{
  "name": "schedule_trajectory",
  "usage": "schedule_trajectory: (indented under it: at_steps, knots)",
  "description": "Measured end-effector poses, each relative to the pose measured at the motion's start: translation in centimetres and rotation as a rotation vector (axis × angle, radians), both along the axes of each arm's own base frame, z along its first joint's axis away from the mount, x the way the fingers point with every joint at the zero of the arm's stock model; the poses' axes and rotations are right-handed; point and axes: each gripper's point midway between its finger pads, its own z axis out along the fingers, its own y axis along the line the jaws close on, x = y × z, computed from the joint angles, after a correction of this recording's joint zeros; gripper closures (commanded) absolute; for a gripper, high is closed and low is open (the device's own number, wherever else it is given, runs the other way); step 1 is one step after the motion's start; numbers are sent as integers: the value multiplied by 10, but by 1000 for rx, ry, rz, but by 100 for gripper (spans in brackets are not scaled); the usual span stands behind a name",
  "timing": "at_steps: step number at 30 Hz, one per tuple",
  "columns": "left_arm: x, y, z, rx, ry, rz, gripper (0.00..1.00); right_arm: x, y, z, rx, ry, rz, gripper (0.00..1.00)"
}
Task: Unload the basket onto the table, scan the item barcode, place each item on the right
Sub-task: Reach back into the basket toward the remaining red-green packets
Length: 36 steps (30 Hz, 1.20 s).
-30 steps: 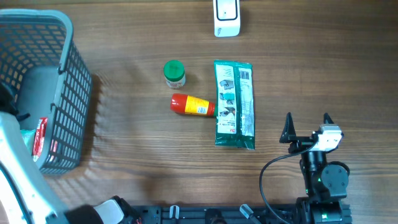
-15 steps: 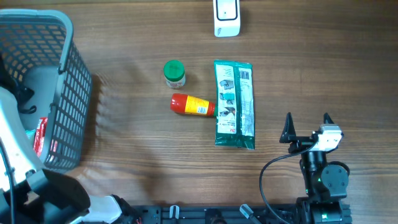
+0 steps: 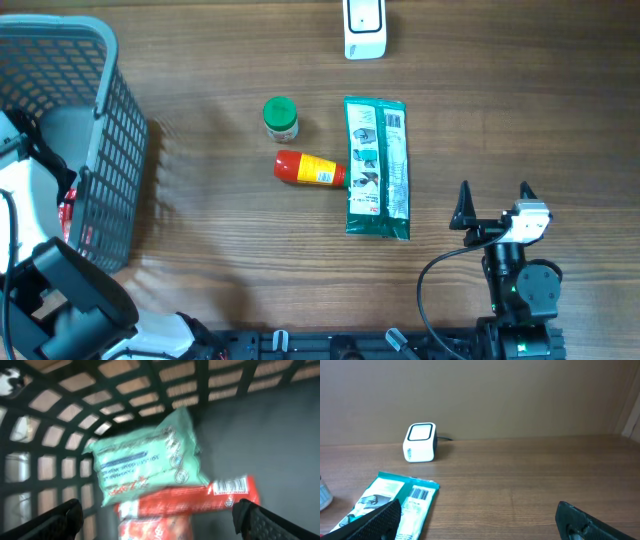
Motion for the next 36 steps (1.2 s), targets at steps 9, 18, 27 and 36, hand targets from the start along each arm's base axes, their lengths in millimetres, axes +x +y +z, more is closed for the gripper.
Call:
schedule_trajectory:
  at_steps: [9,18,27,36]
  knots:
    - [-31,16,-35,22,-20,88,0,0,0,0,0,0,0,0]
    - [-28,30,-41,39,-98,112,0,0,0,0,0,0,0,0]
    - [-18,31,-63,-2,-109,94,0,0,0,0,0,0,0,0]
    - [-15,33,-71,-12,-86,63,36,0,0,0,0,0,0,0]
